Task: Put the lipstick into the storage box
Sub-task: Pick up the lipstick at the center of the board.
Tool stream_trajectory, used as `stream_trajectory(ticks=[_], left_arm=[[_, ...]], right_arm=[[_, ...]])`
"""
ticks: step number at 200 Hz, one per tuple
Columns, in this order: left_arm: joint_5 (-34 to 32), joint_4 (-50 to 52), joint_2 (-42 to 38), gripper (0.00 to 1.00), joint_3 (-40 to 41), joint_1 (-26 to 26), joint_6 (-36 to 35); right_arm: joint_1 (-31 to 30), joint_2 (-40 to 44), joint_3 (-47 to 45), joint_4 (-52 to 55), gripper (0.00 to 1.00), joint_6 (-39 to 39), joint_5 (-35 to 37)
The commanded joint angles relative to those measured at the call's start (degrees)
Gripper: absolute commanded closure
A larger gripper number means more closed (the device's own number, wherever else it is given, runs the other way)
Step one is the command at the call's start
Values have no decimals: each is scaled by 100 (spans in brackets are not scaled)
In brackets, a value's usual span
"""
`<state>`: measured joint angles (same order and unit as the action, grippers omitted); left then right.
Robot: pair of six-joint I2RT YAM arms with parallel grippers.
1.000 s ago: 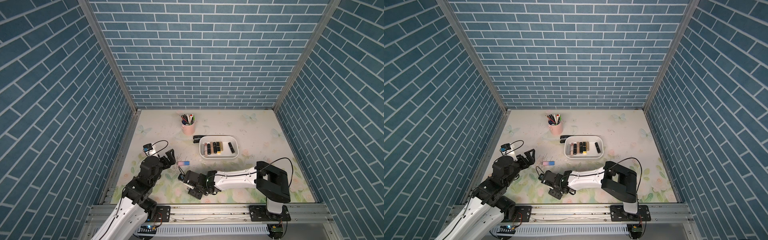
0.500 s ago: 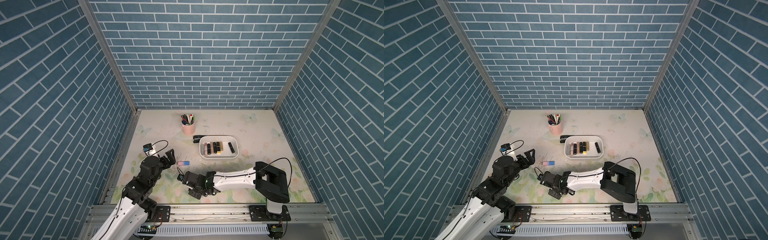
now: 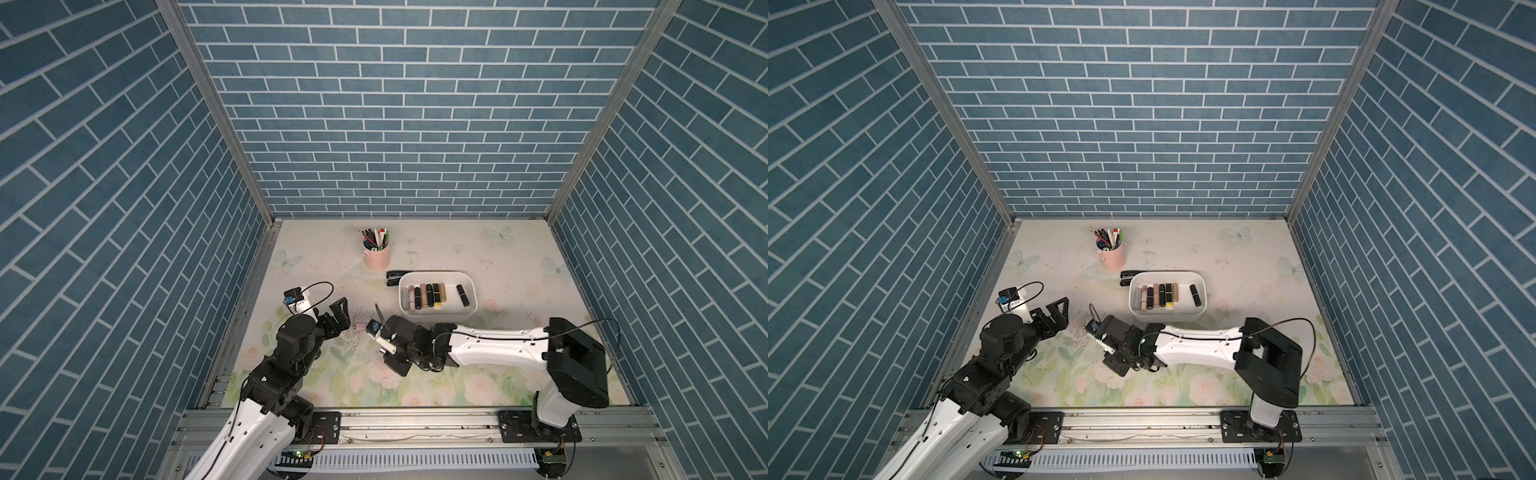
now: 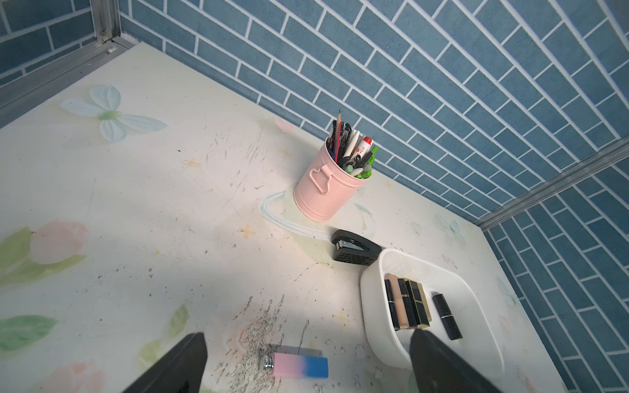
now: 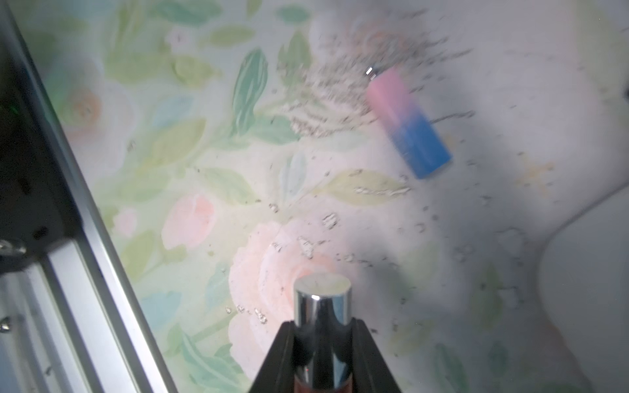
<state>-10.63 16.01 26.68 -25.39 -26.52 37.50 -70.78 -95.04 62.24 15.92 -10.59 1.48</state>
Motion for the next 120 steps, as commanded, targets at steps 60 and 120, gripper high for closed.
stream_trajectory(ticks=[60,120], left_arm=[[1154,-560,520,0,-363,6,-778],[2414,-1232,1688,0,-661,5,-1170]], right_arm=[[2109,1638,-298,-658,84,-975,-1365],[3440,1656,-541,-651,84,-1671,-1238]])
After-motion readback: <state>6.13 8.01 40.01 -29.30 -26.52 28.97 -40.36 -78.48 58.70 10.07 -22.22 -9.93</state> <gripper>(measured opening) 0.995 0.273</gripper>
